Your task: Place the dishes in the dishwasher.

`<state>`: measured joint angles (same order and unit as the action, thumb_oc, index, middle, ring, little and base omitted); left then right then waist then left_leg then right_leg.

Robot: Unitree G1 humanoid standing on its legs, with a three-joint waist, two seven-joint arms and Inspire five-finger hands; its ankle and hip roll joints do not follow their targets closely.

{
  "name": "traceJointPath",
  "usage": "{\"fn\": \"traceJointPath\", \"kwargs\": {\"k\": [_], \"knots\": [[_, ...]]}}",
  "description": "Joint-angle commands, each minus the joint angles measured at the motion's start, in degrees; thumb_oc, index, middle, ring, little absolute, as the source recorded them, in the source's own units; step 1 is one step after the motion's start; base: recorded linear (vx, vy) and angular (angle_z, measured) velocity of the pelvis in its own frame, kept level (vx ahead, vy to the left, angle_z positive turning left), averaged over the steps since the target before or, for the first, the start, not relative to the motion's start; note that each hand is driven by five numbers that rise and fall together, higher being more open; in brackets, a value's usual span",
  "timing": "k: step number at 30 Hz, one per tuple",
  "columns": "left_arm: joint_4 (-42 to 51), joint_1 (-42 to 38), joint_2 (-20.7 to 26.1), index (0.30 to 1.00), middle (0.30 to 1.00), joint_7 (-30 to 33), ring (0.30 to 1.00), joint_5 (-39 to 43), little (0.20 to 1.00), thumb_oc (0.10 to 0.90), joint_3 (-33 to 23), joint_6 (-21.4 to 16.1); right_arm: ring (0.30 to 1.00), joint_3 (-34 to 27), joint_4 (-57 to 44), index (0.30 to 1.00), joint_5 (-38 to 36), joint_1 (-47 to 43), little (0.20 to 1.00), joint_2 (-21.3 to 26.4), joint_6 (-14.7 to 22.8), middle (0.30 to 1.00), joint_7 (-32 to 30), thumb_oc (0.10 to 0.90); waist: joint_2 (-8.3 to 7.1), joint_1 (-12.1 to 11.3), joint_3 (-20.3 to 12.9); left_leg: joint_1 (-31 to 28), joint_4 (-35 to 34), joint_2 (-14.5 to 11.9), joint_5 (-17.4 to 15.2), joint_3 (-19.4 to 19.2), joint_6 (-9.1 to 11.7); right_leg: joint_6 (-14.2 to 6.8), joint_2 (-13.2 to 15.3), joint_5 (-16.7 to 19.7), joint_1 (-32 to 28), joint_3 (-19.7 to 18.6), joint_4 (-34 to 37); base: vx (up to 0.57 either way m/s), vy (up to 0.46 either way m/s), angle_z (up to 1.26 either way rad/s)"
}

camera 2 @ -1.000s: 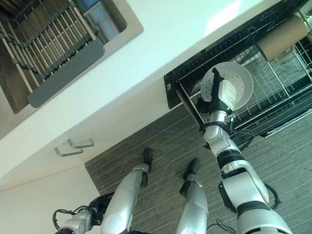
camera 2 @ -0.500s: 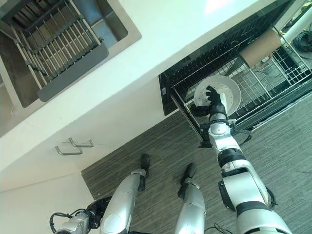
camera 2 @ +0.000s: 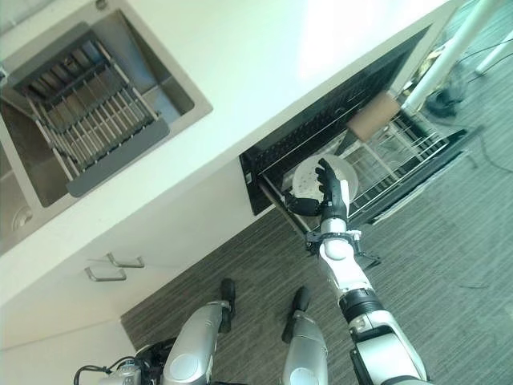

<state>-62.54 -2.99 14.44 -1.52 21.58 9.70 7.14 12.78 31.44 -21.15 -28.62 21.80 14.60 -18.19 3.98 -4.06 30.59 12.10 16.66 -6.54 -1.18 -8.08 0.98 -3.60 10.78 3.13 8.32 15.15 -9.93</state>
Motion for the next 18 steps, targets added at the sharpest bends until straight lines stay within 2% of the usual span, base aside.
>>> {"fn": "traceJointPath", "kwargs": {"k": [1,2,3,4,7,9,12,14,15,17,18], "knots": [[-0.3,3.1,-1.0,0.9,0.9,0.5,0.9,-2.3,0.9,0.8,1.9,-0.7,0.9,0.0,-10.6,0.9,0.1,-3.1,0.9,0.9,13.3,0.9,0.8,0.8,1.22,0.9,-2.7,-4.6,0.5,-1.2,-7.8,1.6,-0.1,0.3,0.4,-13.6,-3.5,-0.3,-7.3,0.05,-0.072,-0.1],[-1.1,4.5,-1.7,0.9,0.9,0.6,0.9,-3.2,0.9,0.8,0.8,-1.3,0.9,-0.7,-15.5,0.9,3.7,1.0,0.9,0.8,17.8,0.9,-2.0,0.8,0.6,1.6,-4.9,-5.5,0.5,-1.8,-8.5,1.4,0.5,0.1,0.2,-14.7,-4.8,-0.3,-7.3,0.03,-0.056,-0.1],[-1.1,4.6,-1.8,0.9,0.9,0.6,0.9,-3.3,0.9,0.8,0.8,-1.4,0.9,-0.8,-15.8,0.9,4.1,1.3,0.9,0.8,18.4,0.9,-2.3,0.8,0.55,1.6,-5.1,-5.6,0.5,-1.8,-8.5,1.3,0.5,0.1,0.2,-14.8,-5.0,-0.3,-7.3,-0.04,-0.058,-0.03],[-1.4,5.0,-2.1,0.9,0.9,0.5,0.9,-3.7,0.9,0.8,0.4,-1.7,0.9,-1.3,-17.7,0.9,4.4,2.6,0.9,0.9,20.7,0.9,-2.1,0.8,0.47,1.9,-5.9,-5.1,0.5,-2.2,-7.8,1.2,0.4,0.6,0.1,-14.2,-4.7,0.1,-7.3,-0.06,-0.031,-0.03],[-2.8,6.2,-2.6,0.9,0.9,0.3,0.9,-5.2,0.9,0.8,-1.2,-1.9,0.9,-3.2,-25.8,0.9,3.4,6.9,0.9,1.4,26.0,0.9,0.1,0.8,-0.39,2.8,-8.2,-6.1,0.5,-2.9,-8.2,0.7,0.7,0.5,-0.1,-15.1,-6.0,0.1,-7.3,0.0,-0.034,-0.04],[-3.8,6.9,-2.9,0.9,0.9,0.2,0.9,-5.7,0.9,0.8,-2.1,-2.1,0.9,-5.2,-30.9,0.9,3.3,9.0,0.9,2.8,27.4,0.9,-0.6,0.8,-0.87,3.3,-9.3,-7.0,0.5,-3.1,-8.7,0.1,0.7,0.4,-0.1,-15.6,-6.7,0.1,-7.3,0.02,-0.025,-0.11],[-4.7,7.8,-3.3,0.9,0.9,0.7,0.9,-6.0,0.9,0.8,-3.3,-2.4,0.9,-8.5,-34.6,0.9,5.4,11.6,0.9,4.4,27.4,0.9,-5.7,0.8,-1.28,3.8,-10.5,-8.1,0.5,-3.2,-9.4,-0.5,0.6,0.2,-0.2,-15.9,-7.3,-0.3,-7.3,0.05,-0.023,-0.12],[-5.2,9.4,-3.7,0.9,0.9,1.3,0.9,-6.1,0.9,0.8,-4.9,-2.8,0.9,-15.0,-35.4,0.9,9.3,16.6,0.9,6.1,27.0,0.9,-15.0,0.8,-1.79,4.7,-12.0,-8.9,0.5,-3.6,-10.2,-1.3,0.5,-0.1,-0.3,-16.3,-7.8,-0.7,-7.3,0.07,-0.022,-0.1],[-5.3,9.6,-3.7,0.9,0.9,1.3,0.9,-6.0,0.9,0.8,-5.3,-2.9,0.9,-16.4,-35.0,0.9,11.0,17.4,0.9,6.3,25.4,0.9,-18.8,0.8,-1.86,4.9,-12.2,-9.0,0.5,-3.7,-10.3,-1.6,0.5,-0.2,-0.4,-16.4,-7.8,-0.7,-7.3,0.05,-0.018,-0.07],[-5.5,10.3,-3.8,0.9,0.9,1.4,0.9,-5.7,0.9,0.8,-6.2,-3.0,0.9,-21.9,-32.6,0.9,8.2,20.2,0.9,6.3,20.6,0.9,-24.2,0.8,-2.2,5.8,-12.8,-9.5,0.5,-4.4,-10.5,-2.8,0.7,-0.2,-0.4,-16.5,-8.2,-0.2,-7.3,0.09,-0.036,-0.18],[-5.6,10.7,-3.5,0.9,0.9,1.2,0.9,-5.1,0.9,0.8,-6.9,-3.6,0.9,-26.1,-29.9,0.9,3.1,22.5,0.9,6.1,21.5,0.9,-22.9,0.8,-2.67,6.4,-13.0,-10.5,0.5,-4.8,-11.5,-3.6,1.0,-0.6,-0.3,-17.3,-8.8,-0.3,-7.3,0.14,-0.052,-0.25]]}}
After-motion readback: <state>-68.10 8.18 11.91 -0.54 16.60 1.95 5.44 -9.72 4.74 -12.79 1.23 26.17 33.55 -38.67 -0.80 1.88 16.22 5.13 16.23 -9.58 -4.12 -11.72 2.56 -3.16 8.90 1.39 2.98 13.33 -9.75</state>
